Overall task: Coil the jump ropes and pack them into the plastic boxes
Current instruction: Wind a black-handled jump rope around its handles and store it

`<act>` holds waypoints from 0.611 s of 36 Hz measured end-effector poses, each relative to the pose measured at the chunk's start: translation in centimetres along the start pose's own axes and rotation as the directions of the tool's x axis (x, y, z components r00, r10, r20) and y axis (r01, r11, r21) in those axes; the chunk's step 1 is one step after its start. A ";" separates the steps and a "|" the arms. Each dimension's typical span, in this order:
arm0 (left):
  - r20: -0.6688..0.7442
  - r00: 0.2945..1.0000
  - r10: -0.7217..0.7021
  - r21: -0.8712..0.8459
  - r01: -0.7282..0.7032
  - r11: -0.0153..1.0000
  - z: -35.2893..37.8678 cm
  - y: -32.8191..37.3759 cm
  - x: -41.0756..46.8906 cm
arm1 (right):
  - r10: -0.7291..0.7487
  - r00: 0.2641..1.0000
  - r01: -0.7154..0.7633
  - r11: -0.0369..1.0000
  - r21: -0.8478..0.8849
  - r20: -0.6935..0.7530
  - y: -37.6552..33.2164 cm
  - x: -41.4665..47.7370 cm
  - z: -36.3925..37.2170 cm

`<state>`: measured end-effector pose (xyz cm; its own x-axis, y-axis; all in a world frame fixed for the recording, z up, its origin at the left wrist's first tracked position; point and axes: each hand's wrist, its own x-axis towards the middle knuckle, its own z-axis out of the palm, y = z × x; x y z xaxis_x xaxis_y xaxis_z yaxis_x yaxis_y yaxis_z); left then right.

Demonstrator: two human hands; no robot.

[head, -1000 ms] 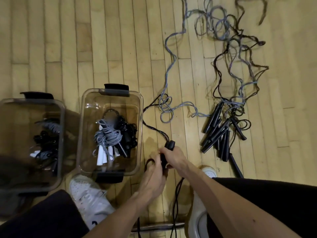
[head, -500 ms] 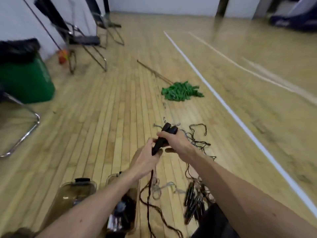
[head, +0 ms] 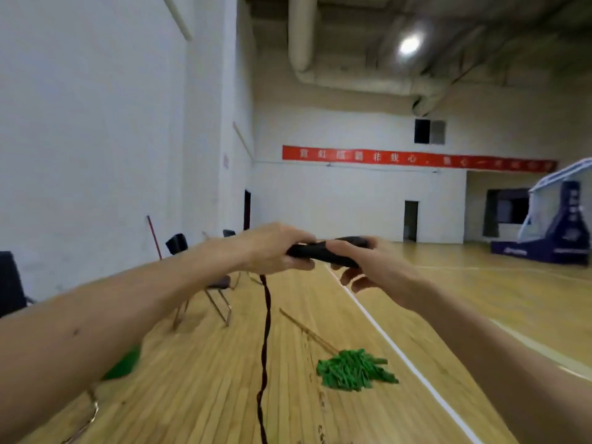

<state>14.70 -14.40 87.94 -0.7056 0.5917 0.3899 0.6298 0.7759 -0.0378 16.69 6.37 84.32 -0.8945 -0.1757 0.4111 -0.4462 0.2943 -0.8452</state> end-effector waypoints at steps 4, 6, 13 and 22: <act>0.080 0.997 0.001 0.151 -0.013 0.988 -6.7 3.0 0.1 | -0.170 0.983 0.138 0.937 -0.321 -0.073 -5.1 -2.0 -1.3; 0.095 0.995 -0.010 0.192 -0.009 0.981 -9.0 4.8 0.3 | -0.218 0.976 0.179 0.835 -0.521 -0.014 -7.1 -3.2 -1.7; 0.050 0.997 0.057 0.073 -0.060 0.996 -13.4 9.3 -1.0 | -0.344 0.936 0.132 0.534 -0.835 -0.072 -9.4 -5.3 -1.9; -0.179 0.980 0.090 -0.342 -0.148 0.928 -11.2 10.3 -6.2 | -0.041 0.959 0.096 0.978 -0.184 0.281 -9.7 -11.8 -1.6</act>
<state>29.20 -12.58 95.47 -0.5764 0.6107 0.5429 0.7999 0.5576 0.2221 31.53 7.07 88.21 -0.8317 -0.4446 0.3326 -0.5270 0.4436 -0.7249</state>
